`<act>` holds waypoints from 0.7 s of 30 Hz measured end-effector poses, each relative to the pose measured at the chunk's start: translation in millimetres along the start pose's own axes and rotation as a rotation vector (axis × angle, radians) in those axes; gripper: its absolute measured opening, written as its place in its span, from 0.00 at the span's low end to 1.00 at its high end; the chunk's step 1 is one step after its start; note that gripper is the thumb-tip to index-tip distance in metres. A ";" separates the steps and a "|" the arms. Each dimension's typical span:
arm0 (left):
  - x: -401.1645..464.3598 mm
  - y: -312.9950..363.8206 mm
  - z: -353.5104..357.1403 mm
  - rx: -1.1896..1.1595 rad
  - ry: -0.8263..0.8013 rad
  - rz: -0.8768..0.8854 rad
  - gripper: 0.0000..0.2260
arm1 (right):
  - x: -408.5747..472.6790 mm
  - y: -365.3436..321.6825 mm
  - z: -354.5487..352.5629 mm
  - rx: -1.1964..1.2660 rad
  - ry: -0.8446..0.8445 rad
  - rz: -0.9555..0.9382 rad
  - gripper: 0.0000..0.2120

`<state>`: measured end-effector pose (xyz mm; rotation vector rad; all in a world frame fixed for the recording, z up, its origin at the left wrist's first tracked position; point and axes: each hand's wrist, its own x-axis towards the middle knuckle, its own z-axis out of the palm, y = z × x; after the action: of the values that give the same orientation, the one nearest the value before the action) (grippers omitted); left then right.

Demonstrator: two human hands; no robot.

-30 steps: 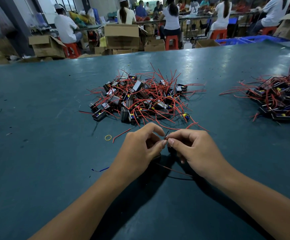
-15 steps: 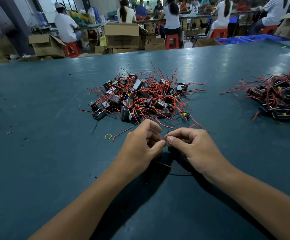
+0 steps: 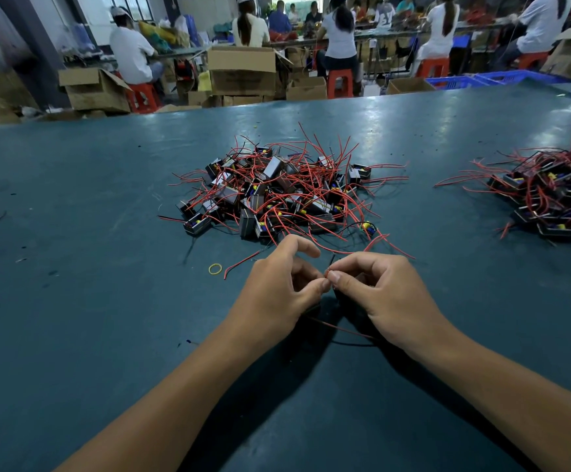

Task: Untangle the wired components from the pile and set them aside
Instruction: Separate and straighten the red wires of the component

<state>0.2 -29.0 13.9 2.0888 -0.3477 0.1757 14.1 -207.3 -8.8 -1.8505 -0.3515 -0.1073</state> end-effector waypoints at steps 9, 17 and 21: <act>-3.3 1.0 -5.6 0.081 -0.013 0.101 0.07 | 0.3 -3.6 -0.7 -0.054 -0.010 -0.031 0.04; -1.4 0.4 -10.5 0.199 0.005 0.162 0.06 | -0.2 -6.0 -1.3 -0.080 -0.023 -0.061 0.04; -0.3 0.4 -11.6 0.186 0.024 0.155 0.03 | -0.8 -6.4 -2.0 -0.084 -0.028 -0.077 0.04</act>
<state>0.0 -19.2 20.1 2.2403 -0.4956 0.3367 11.7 -207.6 -2.5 -1.9237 -0.4441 -0.1507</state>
